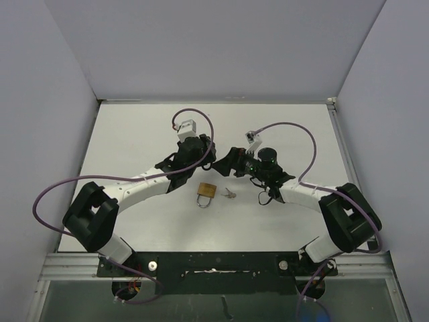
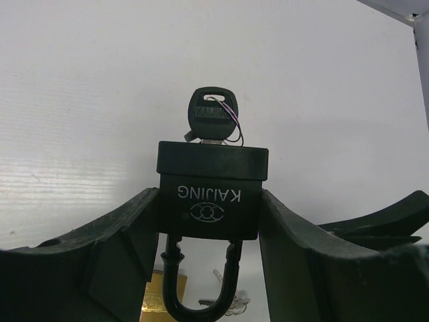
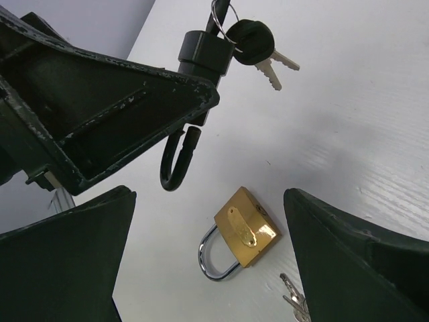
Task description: Unlock with the key
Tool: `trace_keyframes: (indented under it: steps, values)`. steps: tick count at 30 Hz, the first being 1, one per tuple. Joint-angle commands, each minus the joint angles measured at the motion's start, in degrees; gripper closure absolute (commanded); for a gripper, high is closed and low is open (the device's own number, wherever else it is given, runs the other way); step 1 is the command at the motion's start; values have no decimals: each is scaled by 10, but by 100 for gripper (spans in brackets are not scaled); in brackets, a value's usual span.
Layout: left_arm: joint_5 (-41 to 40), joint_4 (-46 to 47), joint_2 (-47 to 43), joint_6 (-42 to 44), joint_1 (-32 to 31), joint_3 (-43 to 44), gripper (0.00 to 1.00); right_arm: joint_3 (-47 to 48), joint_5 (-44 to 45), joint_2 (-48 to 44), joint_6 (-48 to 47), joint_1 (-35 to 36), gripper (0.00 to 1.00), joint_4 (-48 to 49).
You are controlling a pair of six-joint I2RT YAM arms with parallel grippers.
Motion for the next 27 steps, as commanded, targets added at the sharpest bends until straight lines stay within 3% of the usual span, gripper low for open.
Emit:
trace_keyframes:
  steps: [1,27]
  values:
    - [6,73,-6,-15,-6,45,100,29,-5,24,7,7,2,34]
    - [40,110,-92,-30,-12,3,100,26,-13,82,32,-21,2,69]
